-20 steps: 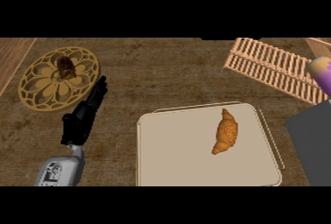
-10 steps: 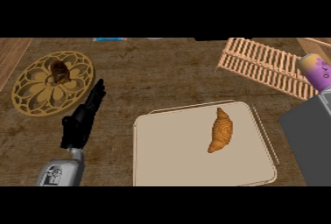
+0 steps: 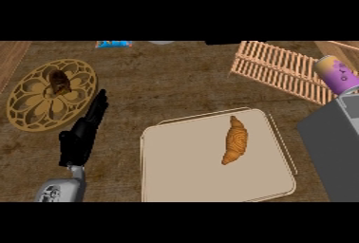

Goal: Pick the can from the tray and place it in the tiered shelf

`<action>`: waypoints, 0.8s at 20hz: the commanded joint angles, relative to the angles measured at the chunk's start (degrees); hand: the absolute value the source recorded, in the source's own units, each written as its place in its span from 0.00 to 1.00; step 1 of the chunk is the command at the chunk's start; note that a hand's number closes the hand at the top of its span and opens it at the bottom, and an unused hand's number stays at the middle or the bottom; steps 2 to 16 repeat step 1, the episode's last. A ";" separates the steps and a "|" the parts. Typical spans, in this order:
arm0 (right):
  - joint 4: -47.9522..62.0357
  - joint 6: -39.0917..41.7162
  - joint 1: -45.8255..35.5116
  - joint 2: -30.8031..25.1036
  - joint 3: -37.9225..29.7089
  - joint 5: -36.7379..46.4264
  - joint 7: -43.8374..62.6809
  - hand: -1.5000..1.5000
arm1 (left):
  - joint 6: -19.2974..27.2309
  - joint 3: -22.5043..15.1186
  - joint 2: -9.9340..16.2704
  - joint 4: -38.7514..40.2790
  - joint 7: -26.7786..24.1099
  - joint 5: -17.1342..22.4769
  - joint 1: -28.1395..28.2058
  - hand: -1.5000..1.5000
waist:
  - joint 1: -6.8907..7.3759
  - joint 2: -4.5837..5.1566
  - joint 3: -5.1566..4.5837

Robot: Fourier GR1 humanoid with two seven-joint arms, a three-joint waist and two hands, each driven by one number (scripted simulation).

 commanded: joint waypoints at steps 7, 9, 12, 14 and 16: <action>-12.08 12.62 6.43 2.60 -6.70 -8.40 5.99 0.00 | 0.69 -0.42 -0.35 0.04 0.30 -0.78 -0.36 0.50 | -0.59 0.02 0.07; -12.08 12.62 6.43 2.60 -6.70 -8.40 5.99 0.00 | 0.69 -0.42 -0.35 0.04 0.30 -0.78 -0.36 0.50 | -0.59 0.02 0.07; -12.08 12.62 6.43 2.60 -6.70 -8.40 5.99 0.00 | 0.69 -0.42 -0.35 0.04 0.30 -0.78 -0.36 0.50 | -0.59 0.02 0.07; -12.08 12.62 6.43 2.60 -6.70 -8.40 5.99 0.00 | 0.69 -0.42 -0.35 0.04 0.30 -0.78 -0.36 0.50 | -0.59 0.02 0.07; -12.08 12.62 6.43 2.60 -6.70 -8.40 5.99 0.00 | 0.69 -0.42 -0.35 0.04 0.30 -0.78 -0.36 0.50 | -0.59 0.02 0.07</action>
